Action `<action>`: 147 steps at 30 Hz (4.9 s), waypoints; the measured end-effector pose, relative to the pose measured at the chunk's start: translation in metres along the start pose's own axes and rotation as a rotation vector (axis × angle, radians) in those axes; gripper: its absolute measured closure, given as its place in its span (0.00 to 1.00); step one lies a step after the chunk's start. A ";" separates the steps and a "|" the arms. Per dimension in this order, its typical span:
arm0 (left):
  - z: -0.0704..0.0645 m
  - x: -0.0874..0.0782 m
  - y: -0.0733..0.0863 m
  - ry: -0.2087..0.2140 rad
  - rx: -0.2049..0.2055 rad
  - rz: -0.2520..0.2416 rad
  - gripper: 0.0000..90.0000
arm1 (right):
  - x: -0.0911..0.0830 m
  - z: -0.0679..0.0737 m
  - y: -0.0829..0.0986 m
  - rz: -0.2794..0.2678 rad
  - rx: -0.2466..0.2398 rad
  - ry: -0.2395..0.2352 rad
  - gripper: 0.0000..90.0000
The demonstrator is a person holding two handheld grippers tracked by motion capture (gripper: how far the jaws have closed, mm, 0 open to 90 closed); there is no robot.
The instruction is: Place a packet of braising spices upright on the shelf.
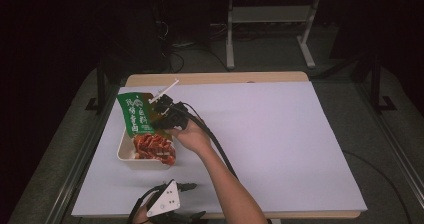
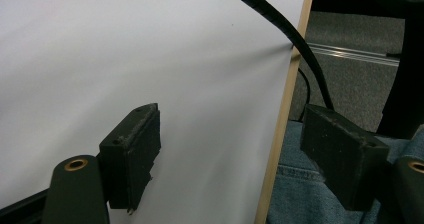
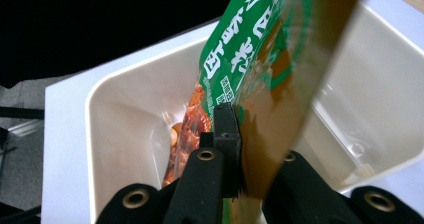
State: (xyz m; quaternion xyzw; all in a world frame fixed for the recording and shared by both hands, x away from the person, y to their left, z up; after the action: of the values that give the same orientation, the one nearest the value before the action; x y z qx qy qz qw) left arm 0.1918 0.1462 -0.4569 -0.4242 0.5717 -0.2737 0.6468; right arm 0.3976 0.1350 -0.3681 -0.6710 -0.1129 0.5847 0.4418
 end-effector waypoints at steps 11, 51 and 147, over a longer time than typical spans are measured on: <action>0.000 -0.001 -0.001 -0.006 0.016 0.004 0.26 | -0.029 0.028 -0.003 -0.159 0.009 -0.036 0.99; -0.003 0.003 0.000 0.011 0.029 0.016 0.26 | -0.009 0.027 0.035 -0.348 0.182 0.010 0.99; 0.004 0.004 0.001 -0.003 0.020 0.033 0.26 | 0.000 0.005 0.054 -0.220 0.135 -0.058 0.62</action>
State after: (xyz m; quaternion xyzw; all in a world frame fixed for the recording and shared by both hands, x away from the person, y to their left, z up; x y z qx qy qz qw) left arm 0.1965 0.1440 -0.4599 -0.4083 0.5750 -0.2681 0.6564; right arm 0.3736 0.1051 -0.4071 -0.6059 -0.1588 0.5582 0.5441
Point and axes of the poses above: each handheld gripper's, and its own axes: x roughly forward along the jaws, y roughly out of its underside, z roughly to its left, the point moved 4 cm from there along x, roughly forward along the jaws, and after that the axes turned 8 degrees about y, right-handed, at the moved point
